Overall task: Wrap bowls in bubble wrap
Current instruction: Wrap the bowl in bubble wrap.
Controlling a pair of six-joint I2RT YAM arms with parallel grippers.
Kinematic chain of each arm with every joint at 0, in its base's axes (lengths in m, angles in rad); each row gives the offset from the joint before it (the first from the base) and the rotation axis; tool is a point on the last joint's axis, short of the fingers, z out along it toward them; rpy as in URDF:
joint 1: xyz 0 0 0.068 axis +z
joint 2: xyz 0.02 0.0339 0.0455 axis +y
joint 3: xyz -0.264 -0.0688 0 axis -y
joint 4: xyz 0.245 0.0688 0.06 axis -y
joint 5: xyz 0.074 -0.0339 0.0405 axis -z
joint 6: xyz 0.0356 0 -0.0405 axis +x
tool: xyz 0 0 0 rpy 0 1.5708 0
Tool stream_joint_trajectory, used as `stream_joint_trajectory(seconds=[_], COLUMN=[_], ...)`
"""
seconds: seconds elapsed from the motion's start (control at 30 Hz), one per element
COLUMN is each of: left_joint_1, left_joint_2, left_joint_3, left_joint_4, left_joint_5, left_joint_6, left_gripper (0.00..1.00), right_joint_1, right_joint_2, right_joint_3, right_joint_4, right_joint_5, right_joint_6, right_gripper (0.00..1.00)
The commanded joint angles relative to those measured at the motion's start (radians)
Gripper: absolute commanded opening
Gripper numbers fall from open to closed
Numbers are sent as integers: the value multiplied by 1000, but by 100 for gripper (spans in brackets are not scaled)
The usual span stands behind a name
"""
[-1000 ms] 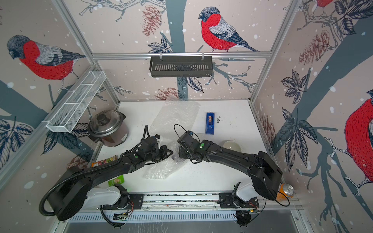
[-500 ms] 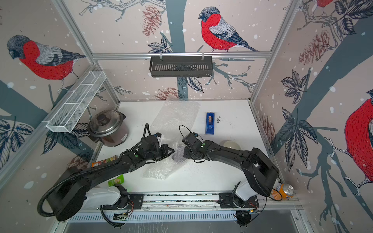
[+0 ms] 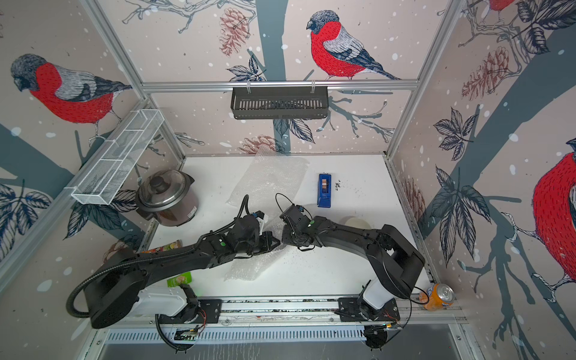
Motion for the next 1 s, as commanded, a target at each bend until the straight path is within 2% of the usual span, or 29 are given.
stream_joint_trajectory(seconds=[0.0,0.17,0.3,0.43,0.63,0.7,0.73,0.8,0.87,0.97], left_joint_1=[7,22,27,27,26,26,27,35,62,129], left_joint_2=[20,40,51,56,42,38,34,20,-10,-89], left_joint_3=[-3,-2,-7,-7,-12,-9,-8,4,21,41], left_joint_4=[24,25,34,48,61,59,56,29,-28,-140], left_joint_5=[-32,-29,-19,-5,10,13,12,10,8,-10], left_joint_6=[-22,-25,-29,-31,-32,-32,-31,-24,-19,-14], left_gripper=[0,0,0,0,0,0,5,23,37,52], right_joint_1=[0,49,111,109,37,37,39,38,33,24], right_joint_2=[-47,-97,-55,8,85,126,143,163,169,166], right_joint_3=[4,63,149,187,146,153,153,133,103,72], right_joint_4=[-18,-112,-174,-170,-50,-50,-51,-43,-36,-32], right_joint_5=[24,90,140,133,11,-20,-29,-47,-47,-45], right_joint_6=[8,13,14,12,-25,-48,-55,-56,-51,-46], right_gripper=[28,34,33,31,26,21,19,16,15,14])
